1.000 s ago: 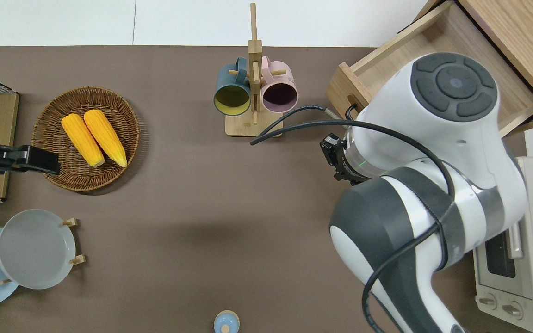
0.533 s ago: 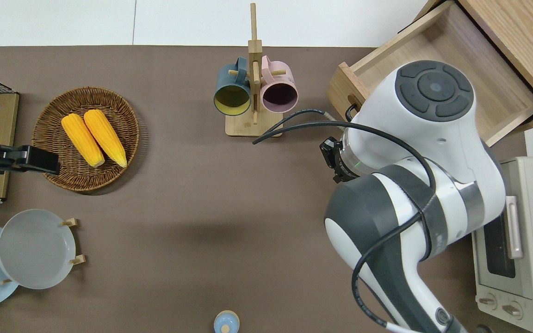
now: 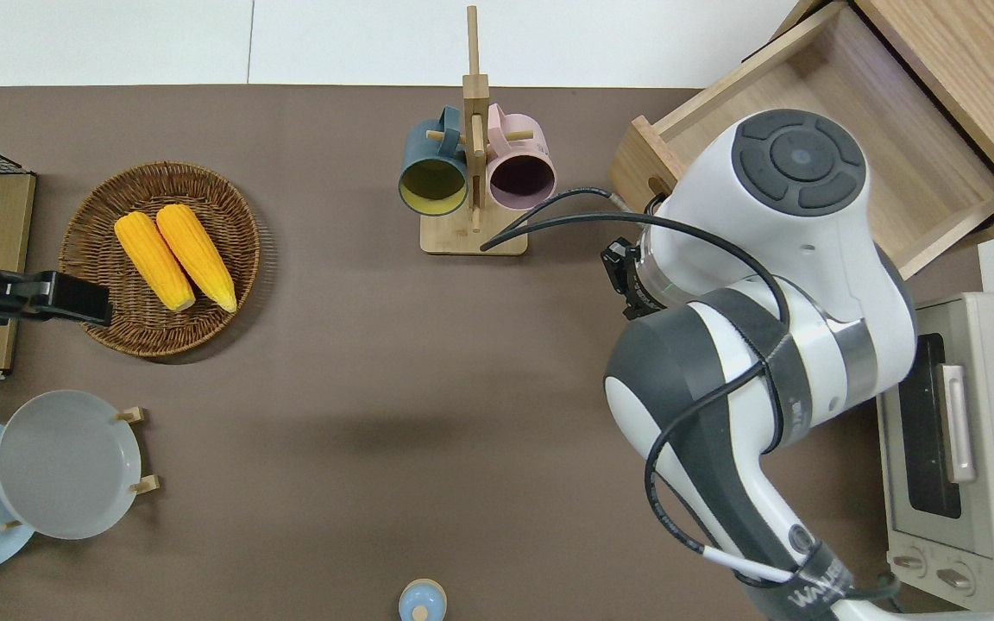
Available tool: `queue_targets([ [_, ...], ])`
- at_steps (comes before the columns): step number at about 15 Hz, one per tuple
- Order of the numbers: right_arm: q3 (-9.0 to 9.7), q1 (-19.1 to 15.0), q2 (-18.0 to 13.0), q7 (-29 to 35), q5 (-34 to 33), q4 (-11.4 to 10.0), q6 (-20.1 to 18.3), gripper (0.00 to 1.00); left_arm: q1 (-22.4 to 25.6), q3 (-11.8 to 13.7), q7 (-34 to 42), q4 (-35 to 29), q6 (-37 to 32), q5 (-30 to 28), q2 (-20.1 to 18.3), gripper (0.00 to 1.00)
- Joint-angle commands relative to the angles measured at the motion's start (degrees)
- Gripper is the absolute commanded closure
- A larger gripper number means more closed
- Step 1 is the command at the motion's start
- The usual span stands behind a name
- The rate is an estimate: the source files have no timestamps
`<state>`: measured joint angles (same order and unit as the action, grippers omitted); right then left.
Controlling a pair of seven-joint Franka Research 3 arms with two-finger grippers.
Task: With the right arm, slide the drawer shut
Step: 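Push the drawer front away from the robot with the right gripper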
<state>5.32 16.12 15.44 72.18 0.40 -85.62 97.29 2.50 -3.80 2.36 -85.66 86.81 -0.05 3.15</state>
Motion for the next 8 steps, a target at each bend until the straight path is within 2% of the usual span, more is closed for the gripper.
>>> queue_targets([
  [1,0.65,-0.56,1.09,0.85,-1.37,-0.16,1.5,1.0,-0.39,0.02,-0.6,0.58,-1.03,1.02,-0.25,0.01],
  [8,0.04,-1.35,2.67,0.41,-3.21,0.54,1.41,1.0,-0.39,0.02,-0.6,0.58,-1.03,1.02,-0.25,0.01],
])
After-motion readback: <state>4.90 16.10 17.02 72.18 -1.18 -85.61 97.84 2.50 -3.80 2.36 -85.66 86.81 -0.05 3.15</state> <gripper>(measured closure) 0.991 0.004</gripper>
